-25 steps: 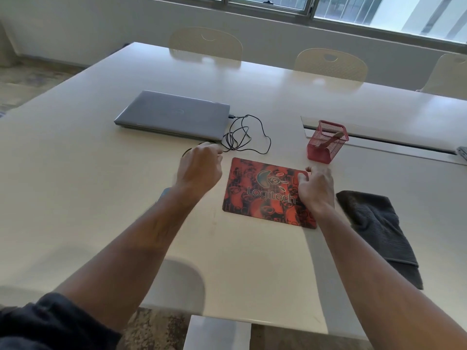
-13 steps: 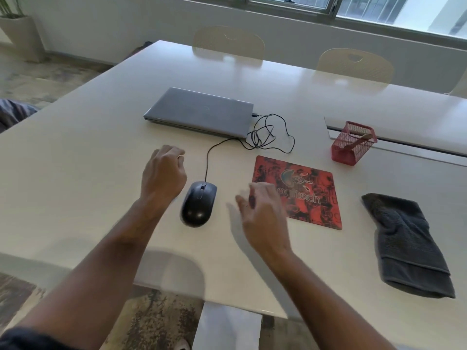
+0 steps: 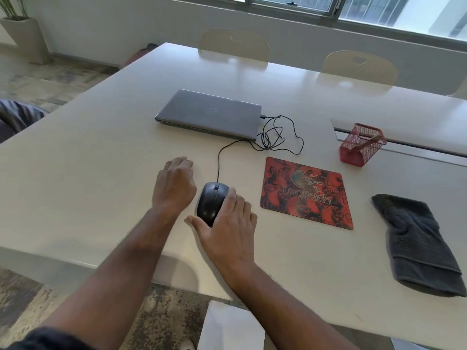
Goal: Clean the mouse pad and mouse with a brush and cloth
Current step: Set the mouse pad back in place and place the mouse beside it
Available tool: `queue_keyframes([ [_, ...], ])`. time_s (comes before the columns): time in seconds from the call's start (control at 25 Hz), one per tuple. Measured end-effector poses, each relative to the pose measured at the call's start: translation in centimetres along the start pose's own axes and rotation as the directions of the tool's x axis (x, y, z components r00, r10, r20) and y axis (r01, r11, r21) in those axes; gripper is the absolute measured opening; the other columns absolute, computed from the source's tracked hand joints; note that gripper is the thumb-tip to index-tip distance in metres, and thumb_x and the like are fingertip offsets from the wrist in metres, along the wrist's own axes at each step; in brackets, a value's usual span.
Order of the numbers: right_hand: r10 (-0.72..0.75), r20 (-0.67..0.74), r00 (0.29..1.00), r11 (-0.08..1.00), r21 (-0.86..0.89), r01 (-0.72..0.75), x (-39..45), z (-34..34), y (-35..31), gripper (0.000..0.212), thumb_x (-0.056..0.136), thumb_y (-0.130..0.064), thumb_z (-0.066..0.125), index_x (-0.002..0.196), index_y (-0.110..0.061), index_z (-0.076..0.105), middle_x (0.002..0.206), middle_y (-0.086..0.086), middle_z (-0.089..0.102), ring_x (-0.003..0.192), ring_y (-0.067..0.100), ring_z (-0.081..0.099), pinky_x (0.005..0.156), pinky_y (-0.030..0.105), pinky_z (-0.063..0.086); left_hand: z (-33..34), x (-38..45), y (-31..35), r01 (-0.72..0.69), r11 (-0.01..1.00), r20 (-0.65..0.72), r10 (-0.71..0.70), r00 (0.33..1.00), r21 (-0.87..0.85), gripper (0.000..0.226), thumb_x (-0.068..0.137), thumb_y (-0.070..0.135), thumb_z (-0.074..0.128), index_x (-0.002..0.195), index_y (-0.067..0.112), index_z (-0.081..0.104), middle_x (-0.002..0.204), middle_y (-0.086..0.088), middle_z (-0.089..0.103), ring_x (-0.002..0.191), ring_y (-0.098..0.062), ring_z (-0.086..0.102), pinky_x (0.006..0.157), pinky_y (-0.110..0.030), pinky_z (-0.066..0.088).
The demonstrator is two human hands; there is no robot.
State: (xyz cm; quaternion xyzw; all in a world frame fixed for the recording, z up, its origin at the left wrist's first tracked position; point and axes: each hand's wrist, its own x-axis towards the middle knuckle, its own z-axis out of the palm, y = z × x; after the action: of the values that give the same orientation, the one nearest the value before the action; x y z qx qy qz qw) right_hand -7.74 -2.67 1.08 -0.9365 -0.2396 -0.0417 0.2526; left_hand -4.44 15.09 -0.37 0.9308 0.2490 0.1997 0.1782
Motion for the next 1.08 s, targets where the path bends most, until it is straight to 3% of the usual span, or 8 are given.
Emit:
queue_keyframes([
  [0.16, -0.029, -0.091, 0.995, 0.999, -0.019, 0.027, 0.4, -0.1, 0.5, 0.082, 0.091, -0.052, 0.065, 0.152, -0.001, 0.043, 0.134, 0.013, 0.064, 0.120, 0.028, 0.060, 0.104, 0.040, 0.048, 0.1, 0.0, -0.1, -0.005, 1.000, 0.002, 0.005, 1.000, -0.007, 0.033, 0.101, 0.014, 0.047, 0.129, 0.006, 0.062, 0.138, -0.012, 0.060, 0.129, -0.029, 0.054, 0.105, -0.047, 0.046],
  [0.32, -0.005, -0.082, 0.997, 0.998, 0.067, 0.010, 1.8, -1.4, 2.9, 0.071, 0.088, -0.040, 0.068, 0.146, -0.002, 0.051, 0.121, 0.011, 0.070, 0.111, 0.027, 0.060, 0.099, 0.032, 0.047, 0.1, -0.1, 0.0, -0.014, 1.000, -0.005, 0.014, 1.000, -0.005, 0.031, 0.101, 0.014, 0.049, 0.127, 0.005, 0.064, 0.137, -0.013, 0.061, 0.127, -0.032, 0.054, 0.103, -0.049, 0.046],
  [0.56, 0.225, -0.239, 0.945, 0.968, 0.165, -0.188, 4.7, -4.5, 8.5, 0.074, 0.088, -0.037, 0.072, 0.148, 0.000, 0.050, 0.132, 0.015, 0.067, 0.121, 0.032, 0.057, 0.108, 0.039, 0.042, 0.2, 0.0, 0.0, -0.004, 1.000, 0.002, 0.004, 1.000, -0.005, 0.033, 0.101, 0.017, 0.050, 0.128, 0.005, 0.064, 0.139, -0.013, 0.059, 0.129, -0.033, 0.052, 0.105, -0.048, 0.043],
  [0.76, 0.357, -0.311, 0.881, 0.932, 0.174, -0.317, 6.4, -5.8, 12.9, 0.068, 0.089, -0.042, 0.072, 0.141, 0.000, 0.057, 0.123, 0.015, 0.069, 0.117, 0.035, 0.059, 0.104, 0.042, 0.046, 0.2, -0.1, 0.1, -0.003, 1.000, -0.005, 0.003, 1.000, 0.001, 0.033, 0.102, 0.019, 0.049, 0.128, 0.005, 0.064, 0.139, -0.013, 0.059, 0.130, -0.033, 0.052, 0.105, -0.048, 0.042],
  [0.92, 0.398, -0.313, 0.862, 0.916, 0.178, -0.359, 7.0, -6.2, 14.6, 0.059, 0.089, -0.041, 0.072, 0.129, 0.000, 0.061, 0.115, 0.016, 0.069, 0.112, 0.037, 0.060, 0.098, 0.041, 0.047, 0.2, -0.1, 0.2, 0.003, 1.000, -0.003, -0.003, 1.000, 0.004, 0.034, 0.102, 0.020, 0.049, 0.129, 0.006, 0.063, 0.140, -0.013, 0.059, 0.131, -0.032, 0.051, 0.106, -0.048, 0.041],
  [1.08, 0.390, -0.320, 0.863, 0.920, 0.161, -0.356, 7.0, -6.1, 15.2, 0.065, 0.090, -0.040, 0.073, 0.137, 0.001, 0.057, 0.121, 0.018, 0.067, 0.118, 0.038, 0.057, 0.104, 0.042, 0.044, 0.2, -0.1, 0.2, 0.004, 1.000, -0.003, -0.004, 1.000, 0.004, 0.033, 0.101, 0.020, 0.050, 0.128, 0.005, 0.064, 0.139, -0.013, 0.059, 0.130, -0.033, 0.051, 0.104, -0.049, 0.042],
])
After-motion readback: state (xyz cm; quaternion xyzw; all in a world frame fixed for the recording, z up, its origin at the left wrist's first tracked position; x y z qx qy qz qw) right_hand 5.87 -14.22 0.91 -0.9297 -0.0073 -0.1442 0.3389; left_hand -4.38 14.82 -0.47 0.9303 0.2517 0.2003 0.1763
